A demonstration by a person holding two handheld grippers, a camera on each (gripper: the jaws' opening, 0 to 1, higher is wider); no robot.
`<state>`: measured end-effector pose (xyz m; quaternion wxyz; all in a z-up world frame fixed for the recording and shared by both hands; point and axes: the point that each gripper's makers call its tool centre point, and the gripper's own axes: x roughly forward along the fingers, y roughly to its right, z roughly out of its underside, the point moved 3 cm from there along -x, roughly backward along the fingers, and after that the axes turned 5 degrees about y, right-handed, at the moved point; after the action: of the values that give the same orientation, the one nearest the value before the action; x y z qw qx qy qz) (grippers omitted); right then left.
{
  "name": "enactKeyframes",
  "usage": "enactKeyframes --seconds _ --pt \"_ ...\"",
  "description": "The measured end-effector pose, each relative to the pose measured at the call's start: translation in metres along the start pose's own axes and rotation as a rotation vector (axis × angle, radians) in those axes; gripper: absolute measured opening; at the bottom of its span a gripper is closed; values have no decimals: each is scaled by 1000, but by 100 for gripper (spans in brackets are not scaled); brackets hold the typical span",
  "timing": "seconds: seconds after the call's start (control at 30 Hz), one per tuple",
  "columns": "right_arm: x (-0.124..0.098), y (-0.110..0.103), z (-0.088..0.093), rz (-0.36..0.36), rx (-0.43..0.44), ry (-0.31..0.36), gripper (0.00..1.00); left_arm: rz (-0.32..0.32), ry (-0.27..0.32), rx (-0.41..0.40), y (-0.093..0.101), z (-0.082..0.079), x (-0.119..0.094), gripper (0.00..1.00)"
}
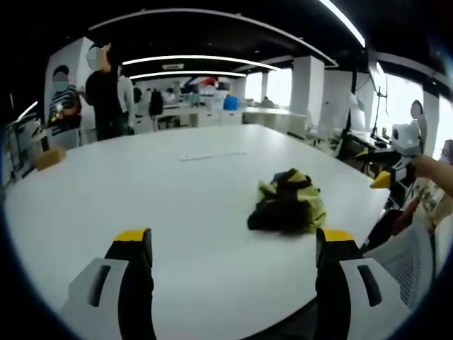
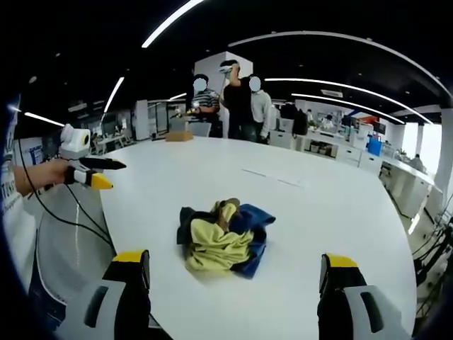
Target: Fold the garment on the visible template until the final outline fits inside the template.
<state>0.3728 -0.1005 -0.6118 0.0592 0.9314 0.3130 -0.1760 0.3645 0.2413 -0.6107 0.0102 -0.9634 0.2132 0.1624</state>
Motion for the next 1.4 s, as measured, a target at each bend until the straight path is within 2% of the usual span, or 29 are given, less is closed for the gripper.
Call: enactKeyframes --seconds 0.2,0.33,0.7,0.97,1.13,1.27,1.4 --pt "0 1 1 5 7 14 99 12 -4 8 4 -3 1 89" --pt "1 4 -2 8 15 40 90 39 -10 30 13 -5 5 85" --pt "15 18 -5 6 15 54 78 112 -29 86 33 -9 17 77" --pt "33 18 -8 -33 -28 49 59 157 -28 101 43 -12 30 67" --pt "45 17 -13 -66 -41 59 45 182 -18 79 46 -14 40 62" --pt "57 18 -14 -80 -59 50 40 201 -15 83 50 -16 46 59" --pt "69 15 -13 -110 -56 40 32 237 -13 45 56 -14 55 55"
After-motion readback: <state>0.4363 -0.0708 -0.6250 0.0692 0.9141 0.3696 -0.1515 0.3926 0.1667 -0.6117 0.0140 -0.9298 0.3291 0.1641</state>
